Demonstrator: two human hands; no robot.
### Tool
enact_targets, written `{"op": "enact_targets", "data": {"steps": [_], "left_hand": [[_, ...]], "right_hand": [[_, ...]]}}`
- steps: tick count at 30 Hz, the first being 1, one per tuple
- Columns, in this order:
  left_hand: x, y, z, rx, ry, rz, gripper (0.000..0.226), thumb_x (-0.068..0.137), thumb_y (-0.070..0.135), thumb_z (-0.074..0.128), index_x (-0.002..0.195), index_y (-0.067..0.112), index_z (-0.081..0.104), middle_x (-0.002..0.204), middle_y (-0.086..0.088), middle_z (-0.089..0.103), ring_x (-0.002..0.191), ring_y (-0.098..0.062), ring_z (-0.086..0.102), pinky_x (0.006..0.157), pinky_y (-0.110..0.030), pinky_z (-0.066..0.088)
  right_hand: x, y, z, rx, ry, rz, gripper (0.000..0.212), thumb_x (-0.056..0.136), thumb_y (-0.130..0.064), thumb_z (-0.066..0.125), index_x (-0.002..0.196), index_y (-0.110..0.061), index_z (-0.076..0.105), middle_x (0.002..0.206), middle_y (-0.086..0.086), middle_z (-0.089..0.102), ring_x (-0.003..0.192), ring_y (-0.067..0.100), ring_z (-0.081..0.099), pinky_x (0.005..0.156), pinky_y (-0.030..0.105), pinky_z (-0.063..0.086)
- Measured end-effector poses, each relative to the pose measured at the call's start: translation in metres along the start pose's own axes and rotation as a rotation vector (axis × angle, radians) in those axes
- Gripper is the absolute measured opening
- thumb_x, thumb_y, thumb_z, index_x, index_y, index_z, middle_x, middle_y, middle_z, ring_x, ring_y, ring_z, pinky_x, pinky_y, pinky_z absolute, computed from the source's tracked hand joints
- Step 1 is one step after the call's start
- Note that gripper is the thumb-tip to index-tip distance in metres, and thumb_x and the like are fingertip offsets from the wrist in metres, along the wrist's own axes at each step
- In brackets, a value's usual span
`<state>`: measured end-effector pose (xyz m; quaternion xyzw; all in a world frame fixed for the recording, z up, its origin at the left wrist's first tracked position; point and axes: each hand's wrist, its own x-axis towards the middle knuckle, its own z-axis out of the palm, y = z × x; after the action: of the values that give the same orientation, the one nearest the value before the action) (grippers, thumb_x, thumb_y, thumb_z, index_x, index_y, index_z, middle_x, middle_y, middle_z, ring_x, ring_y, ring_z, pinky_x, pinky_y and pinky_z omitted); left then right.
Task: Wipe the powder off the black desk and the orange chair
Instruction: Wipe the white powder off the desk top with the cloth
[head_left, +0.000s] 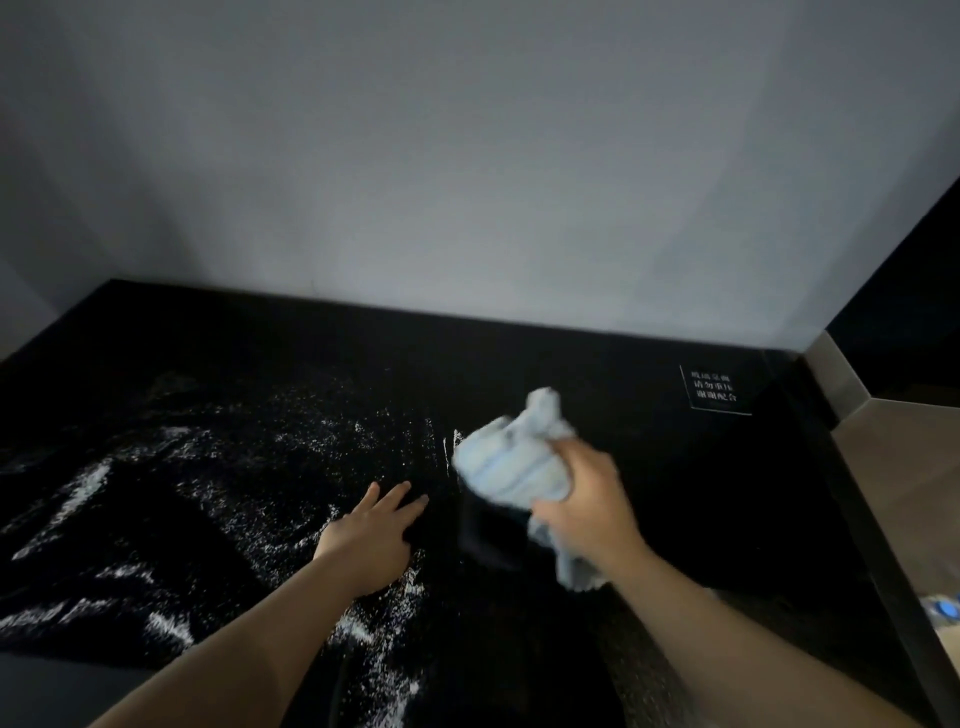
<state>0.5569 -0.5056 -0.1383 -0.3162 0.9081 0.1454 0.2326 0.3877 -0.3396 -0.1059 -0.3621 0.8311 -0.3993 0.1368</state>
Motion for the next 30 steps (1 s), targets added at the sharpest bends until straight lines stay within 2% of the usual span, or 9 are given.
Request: {"op": "enact_targets", "data": {"steps": [4, 8, 11, 14, 18, 20, 23, 26, 30], "left_hand": [[0.0, -0.001, 0.0, 0.005, -0.002, 0.012, 0.063, 0.098, 0.029, 0.037, 0.147, 0.044, 0.001, 0.156, 0.021, -0.011, 0.146, -0.015, -0.011, 0.098, -0.037, 0.045], [-0.001, 0.0, 0.001, 0.025, 0.005, 0.017, 0.063, 0.098, 0.031, 0.038, 0.148, 0.044, 0.001, 0.156, 0.021, -0.011, 0.146, -0.016, -0.01, 0.097, -0.037, 0.046], [-0.001, -0.001, -0.001, 0.045, -0.006, 0.018, 0.064, 0.097, 0.031, 0.037, 0.148, 0.044, 0.001, 0.156, 0.02, -0.01, 0.146, -0.015, -0.009, 0.1, -0.039, 0.043], [0.0, -0.002, -0.005, 0.049, -0.014, 0.022, 0.063, 0.097, 0.03, 0.037, 0.147, 0.044, 0.002, 0.156, 0.02, -0.009, 0.146, -0.015, -0.009, 0.099, -0.039, 0.044], [-0.002, -0.001, -0.006, 0.052, -0.028, 0.033, 0.063, 0.098, 0.029, 0.037, 0.148, 0.043, 0.001, 0.156, 0.02, -0.01, 0.146, -0.015, -0.011, 0.095, -0.037, 0.046], [-0.002, -0.002, -0.006, 0.06, -0.024, 0.035, 0.064, 0.098, 0.029, 0.037, 0.148, 0.043, 0.001, 0.156, 0.02, -0.01, 0.146, -0.015, -0.011, 0.096, -0.038, 0.046], [-0.001, -0.003, -0.005, 0.07, -0.022, 0.037, 0.065, 0.097, 0.029, 0.038, 0.147, 0.043, 0.0, 0.156, 0.02, -0.011, 0.146, -0.016, -0.011, 0.096, -0.038, 0.046], [-0.001, -0.003, -0.005, 0.065, -0.021, 0.038, 0.066, 0.096, 0.028, 0.038, 0.147, 0.044, 0.0, 0.156, 0.021, -0.011, 0.146, -0.014, -0.011, 0.092, -0.034, 0.047], [-0.001, -0.002, -0.007, 0.063, -0.021, 0.036, 0.065, 0.096, 0.028, 0.038, 0.147, 0.045, 0.001, 0.156, 0.021, -0.009, 0.146, -0.014, -0.01, 0.09, -0.033, 0.047]], "right_hand": [[0.021, 0.048, -0.044, -0.489, 0.003, 0.45, 0.049, 0.084, -0.043, 0.056, 0.13, -0.033, 0.043, 0.144, 0.004, 0.034, 0.125, 0.037, 0.037, 0.098, 0.05, 0.037], [0.0, 0.047, -0.015, -0.405, -0.139, 0.345, 0.055, 0.082, -0.033, 0.06, 0.133, -0.03, 0.043, 0.135, 0.003, 0.047, 0.122, 0.03, 0.045, 0.1, 0.044, 0.039], [-0.015, 0.011, 0.006, -0.029, -0.308, 0.138, 0.042, 0.072, -0.032, 0.062, 0.105, -0.055, 0.05, 0.092, -0.014, 0.066, 0.09, 0.003, 0.063, 0.076, 0.023, 0.05], [-0.003, 0.005, -0.001, 0.169, -0.122, 0.189, 0.047, 0.06, -0.037, 0.059, 0.094, -0.064, 0.04, 0.078, -0.017, 0.064, 0.073, -0.001, 0.062, 0.064, 0.017, 0.047], [0.04, 0.037, -0.04, -0.036, 0.214, 0.303, 0.07, 0.065, -0.028, 0.072, 0.126, -0.03, 0.038, 0.124, 0.003, 0.054, 0.11, 0.027, 0.056, 0.086, 0.037, 0.047], [0.057, 0.055, -0.057, -0.408, 0.171, 0.504, 0.091, 0.069, -0.036, 0.072, 0.142, -0.032, 0.018, 0.153, 0.008, 0.02, 0.132, 0.035, 0.033, 0.101, 0.054, 0.034], [0.067, 0.067, -0.05, -0.537, -0.012, 0.574, 0.103, 0.072, -0.059, 0.065, 0.146, -0.039, -0.002, 0.158, 0.002, -0.009, 0.142, 0.036, 0.009, 0.105, 0.064, 0.022], [0.066, 0.064, -0.018, -0.615, -0.188, 0.539, 0.099, 0.07, -0.078, 0.051, 0.147, -0.034, 0.005, 0.158, 0.002, -0.003, 0.142, 0.034, 0.008, 0.104, 0.063, 0.021], [0.048, 0.036, 0.006, -0.684, -0.073, 0.396, 0.056, 0.079, -0.055, 0.05, 0.129, -0.031, 0.04, 0.137, -0.001, 0.043, 0.123, 0.031, 0.04, 0.095, 0.05, 0.038]]}}
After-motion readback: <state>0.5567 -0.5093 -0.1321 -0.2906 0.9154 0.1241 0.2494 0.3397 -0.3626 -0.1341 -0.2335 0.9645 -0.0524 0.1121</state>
